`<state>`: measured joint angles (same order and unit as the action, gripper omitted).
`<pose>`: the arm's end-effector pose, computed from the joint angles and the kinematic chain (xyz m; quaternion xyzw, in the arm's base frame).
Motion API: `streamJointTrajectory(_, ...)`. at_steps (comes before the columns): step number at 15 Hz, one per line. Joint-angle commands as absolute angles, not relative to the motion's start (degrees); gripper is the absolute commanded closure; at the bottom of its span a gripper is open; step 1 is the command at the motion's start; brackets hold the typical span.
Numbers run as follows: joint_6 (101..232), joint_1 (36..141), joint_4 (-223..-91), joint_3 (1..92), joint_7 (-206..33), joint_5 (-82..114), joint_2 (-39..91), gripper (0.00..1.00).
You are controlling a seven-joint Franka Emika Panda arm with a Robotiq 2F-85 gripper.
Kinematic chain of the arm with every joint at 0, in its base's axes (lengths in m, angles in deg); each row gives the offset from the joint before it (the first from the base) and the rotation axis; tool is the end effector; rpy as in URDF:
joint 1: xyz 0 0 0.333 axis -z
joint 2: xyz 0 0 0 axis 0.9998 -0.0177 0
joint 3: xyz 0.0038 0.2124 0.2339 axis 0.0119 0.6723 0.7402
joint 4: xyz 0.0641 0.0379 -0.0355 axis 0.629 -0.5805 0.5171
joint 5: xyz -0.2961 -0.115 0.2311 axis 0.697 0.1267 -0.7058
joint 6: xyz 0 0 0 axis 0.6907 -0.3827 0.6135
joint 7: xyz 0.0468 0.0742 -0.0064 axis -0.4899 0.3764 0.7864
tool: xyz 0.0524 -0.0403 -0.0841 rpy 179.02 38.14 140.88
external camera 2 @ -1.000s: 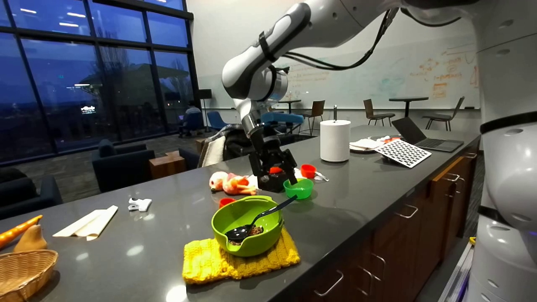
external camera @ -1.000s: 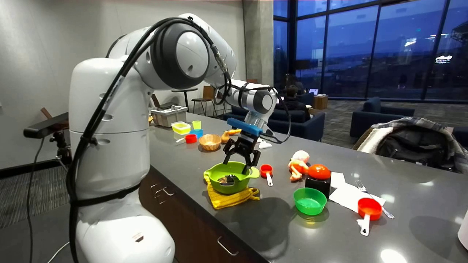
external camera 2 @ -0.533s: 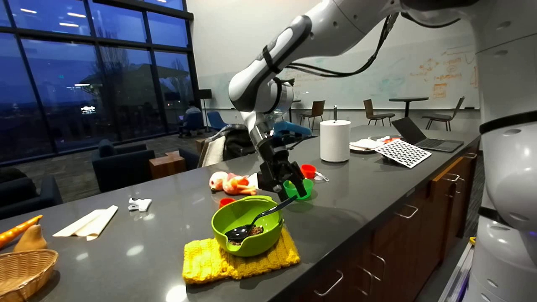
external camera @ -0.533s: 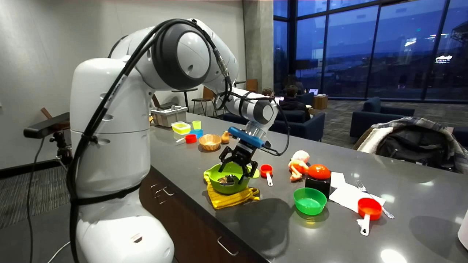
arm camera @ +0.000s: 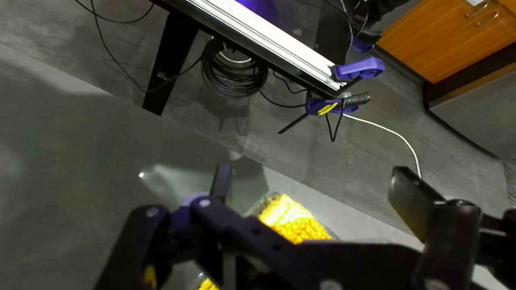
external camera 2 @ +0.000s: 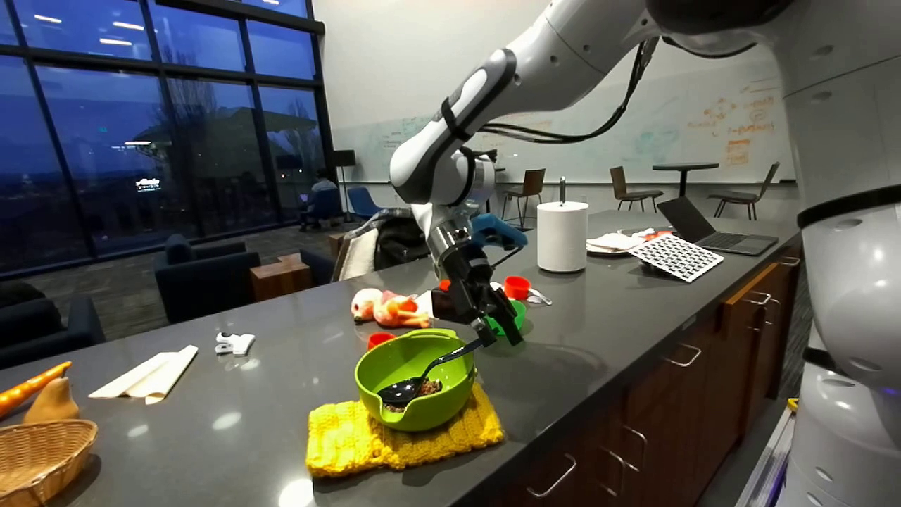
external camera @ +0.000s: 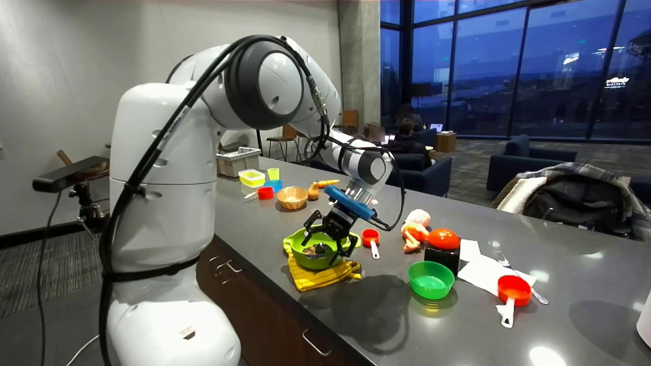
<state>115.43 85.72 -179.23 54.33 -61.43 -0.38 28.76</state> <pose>0.4890 0.0896 0.3141 -0.8980 -0.1924 0.3603 0.1638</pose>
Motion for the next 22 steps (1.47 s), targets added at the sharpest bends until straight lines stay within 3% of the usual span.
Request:
streamJointTrajectory(1,113.17,86.56,-177.07,54.99,-59.12,-0.77,26.69,0.00)
streamJointTrajectory(5,111.58,86.56,-174.24,55.31,-57.58,-0.09,24.02,0.00)
streamJointTrajectory(7,110.39,86.54,-172.55,55.53,-57.10,0.18,22.84,0.26)
streamJointTrajectory(15,107.14,86.74,-167.33,55.97,-55.85,0.68,19.31,0.88)
streamJointTrajectory(17,106.41,86.80,-166.32,56.01,-55.78,0.92,18.72,0.99)
streamJointTrajectory(22,103.57,86.84,-163.44,55.94,-56.44,1.99,17.23,0.99)
